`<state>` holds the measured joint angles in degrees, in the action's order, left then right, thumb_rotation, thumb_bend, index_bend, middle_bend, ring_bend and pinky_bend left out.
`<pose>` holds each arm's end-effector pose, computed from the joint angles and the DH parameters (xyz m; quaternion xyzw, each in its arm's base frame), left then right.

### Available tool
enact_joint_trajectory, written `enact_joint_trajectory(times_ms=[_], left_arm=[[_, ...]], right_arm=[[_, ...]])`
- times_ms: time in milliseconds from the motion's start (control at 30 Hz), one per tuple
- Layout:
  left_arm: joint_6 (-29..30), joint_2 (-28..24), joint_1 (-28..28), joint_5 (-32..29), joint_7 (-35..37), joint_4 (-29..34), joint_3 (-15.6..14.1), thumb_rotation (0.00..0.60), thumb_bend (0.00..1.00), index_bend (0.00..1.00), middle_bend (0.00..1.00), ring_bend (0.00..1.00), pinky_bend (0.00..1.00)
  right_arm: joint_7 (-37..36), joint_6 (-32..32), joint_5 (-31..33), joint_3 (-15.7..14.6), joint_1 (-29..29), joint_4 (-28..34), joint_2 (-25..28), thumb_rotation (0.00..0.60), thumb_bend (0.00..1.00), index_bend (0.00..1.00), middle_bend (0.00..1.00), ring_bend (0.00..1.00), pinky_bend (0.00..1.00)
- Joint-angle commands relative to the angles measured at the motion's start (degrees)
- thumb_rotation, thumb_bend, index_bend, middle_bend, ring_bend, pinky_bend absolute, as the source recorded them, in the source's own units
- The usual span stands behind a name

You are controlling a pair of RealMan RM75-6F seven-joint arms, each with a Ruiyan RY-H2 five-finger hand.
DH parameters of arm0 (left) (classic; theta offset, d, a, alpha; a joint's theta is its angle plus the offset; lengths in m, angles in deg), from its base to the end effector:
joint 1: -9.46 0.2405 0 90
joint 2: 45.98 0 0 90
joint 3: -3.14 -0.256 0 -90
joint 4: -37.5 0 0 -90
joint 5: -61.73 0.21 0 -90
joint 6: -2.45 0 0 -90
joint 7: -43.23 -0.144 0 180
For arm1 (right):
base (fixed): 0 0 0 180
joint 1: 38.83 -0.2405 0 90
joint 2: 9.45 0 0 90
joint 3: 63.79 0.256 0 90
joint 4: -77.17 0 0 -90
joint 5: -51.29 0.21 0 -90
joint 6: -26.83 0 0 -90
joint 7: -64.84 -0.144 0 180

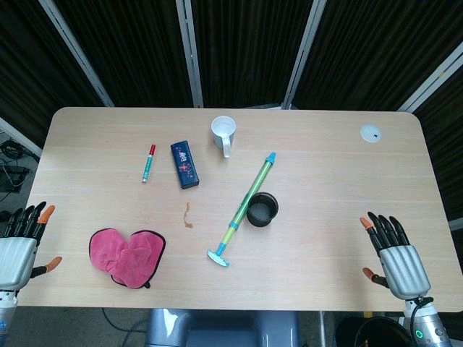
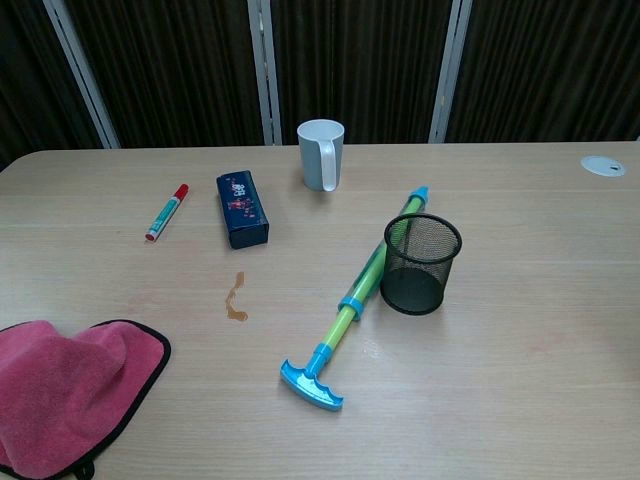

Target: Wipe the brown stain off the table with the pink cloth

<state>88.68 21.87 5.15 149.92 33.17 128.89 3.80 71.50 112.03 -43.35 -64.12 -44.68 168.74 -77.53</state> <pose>-0.3066 0.1697 0.1350 -0.6316 -0.3477 -0.3503 0.5979 -0.2881 -0.1720 0.1231 0.6627 -0.3416 0.3887 0.5413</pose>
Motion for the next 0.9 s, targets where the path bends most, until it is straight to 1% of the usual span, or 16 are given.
enact_joint_trajectory(times_ms=[33,400,567,900], left_arm=[[0.0,-0.1,0.0,-0.1,0.0,0.0,0.0,0.600,0.00,0.00,0.00,0.00,0.00],[-0.5,-0.5,0.0,-0.2,-0.3,0.2,-0.3,0.600,0.00,0.00,0.00,0.00,0.00],[-1.7,-0.8,-0.4,-0.5,-0.4,0.7,-0.5,0.600,0.00,0.00,0.00,0.00,0.00],[-5.0,-2.0,-1.5,0.2,-2.2,2.2,-2.0,0.600,0.00,0.00,0.00,0.00,0.00]], right_arm=[[0.1,-0.1,-0.1,0.0,0.0,0.0,0.0,0.600,0.00,0.00,0.00,0.00,0.00],[0.3,0.2,-0.5,-0.1,0.0,0.2,-0.1,0.600,0.00,0.00,0.00,0.00,0.00],[0.5,-0.2,0.2,-0.1,0.0,0.0,-0.1,0.600,0.00,0.00,0.00,0.00,0.00],[0.0,0.0,0.0,-0.1,0.1,0.1,0.1,0.600,0.00,0.00,0.00,0.00,0.00]])
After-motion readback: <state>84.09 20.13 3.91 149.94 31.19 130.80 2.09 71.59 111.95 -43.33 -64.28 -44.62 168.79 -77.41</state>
